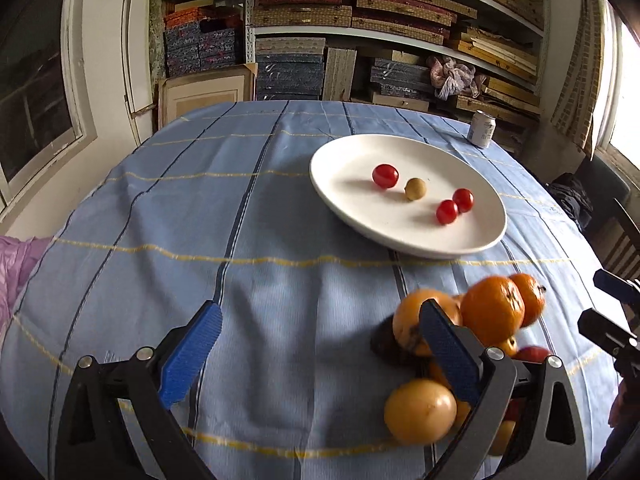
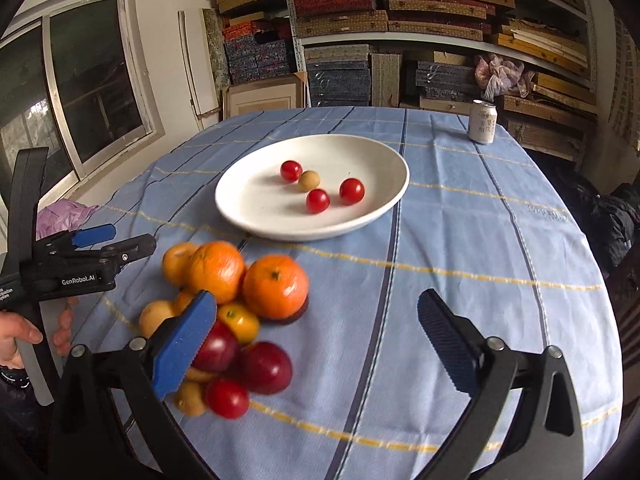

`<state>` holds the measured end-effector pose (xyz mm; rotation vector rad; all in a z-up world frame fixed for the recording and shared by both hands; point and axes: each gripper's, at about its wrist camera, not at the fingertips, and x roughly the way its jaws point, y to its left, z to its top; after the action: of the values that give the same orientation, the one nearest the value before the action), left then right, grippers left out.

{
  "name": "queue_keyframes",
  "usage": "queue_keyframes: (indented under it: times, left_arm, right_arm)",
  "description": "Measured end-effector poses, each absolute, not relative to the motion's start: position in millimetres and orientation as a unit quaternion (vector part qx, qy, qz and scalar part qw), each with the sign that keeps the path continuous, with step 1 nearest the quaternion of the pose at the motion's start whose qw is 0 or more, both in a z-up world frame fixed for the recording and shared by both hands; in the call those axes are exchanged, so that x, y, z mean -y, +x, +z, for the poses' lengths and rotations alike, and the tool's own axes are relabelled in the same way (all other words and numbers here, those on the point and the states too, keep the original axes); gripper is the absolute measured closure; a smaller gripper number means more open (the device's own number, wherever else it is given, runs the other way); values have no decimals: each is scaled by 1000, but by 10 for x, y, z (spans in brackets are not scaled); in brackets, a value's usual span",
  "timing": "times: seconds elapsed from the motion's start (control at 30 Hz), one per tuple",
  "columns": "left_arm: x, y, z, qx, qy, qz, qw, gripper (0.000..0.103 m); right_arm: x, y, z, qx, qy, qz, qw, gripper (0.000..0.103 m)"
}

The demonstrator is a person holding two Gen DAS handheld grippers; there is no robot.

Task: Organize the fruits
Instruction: 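Move both open grippers back to the fruit pile, then close the left gripper on a pale grapefruit while the right gripper grasps a dark red plum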

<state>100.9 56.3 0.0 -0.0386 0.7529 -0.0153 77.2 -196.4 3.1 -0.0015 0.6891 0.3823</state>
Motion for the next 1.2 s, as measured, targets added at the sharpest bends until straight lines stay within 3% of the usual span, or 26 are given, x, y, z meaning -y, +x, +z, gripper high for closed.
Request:
queue_keyframes:
  times: [0.23,0.4,0.83,0.87,0.93,1.0,1.13,1.2]
  left_arm:
    - [-316,622,-188,-375,34,-6,926,3]
    - [-289,652,-285,-384,0,-33,923,3]
    - [-129,728,-506,-418,39,-50,906,4]
    - [-135,728,-500,-414,38,-53,908,6]
    - [-110,716,-498,-412,38,-69,908,19]
    - [-69,724,-519,-417,43,-87,904,31]
    - [-51,709,-506,-413,40,-106,904,53]
    - [-53,716,-506,-414,41,-101,904,56]
  right_arm:
    - [1710,448,-101,-319,20,225,920,4]
    - [1521,527,-142,-334,8,244,910,4]
    - [1474,722,-223,-357,33,245,901,5]
    - [1465,730,-233,-360,31,244,900,6]
    - [1446,761,-239,-364,29,244,898,27]
    - [1456,775,-241,-365,28,230,902,37]
    - [1465,746,-250,-365,23,221,904,39]
    - [1410,708,-228,-358,0,212,909,41]
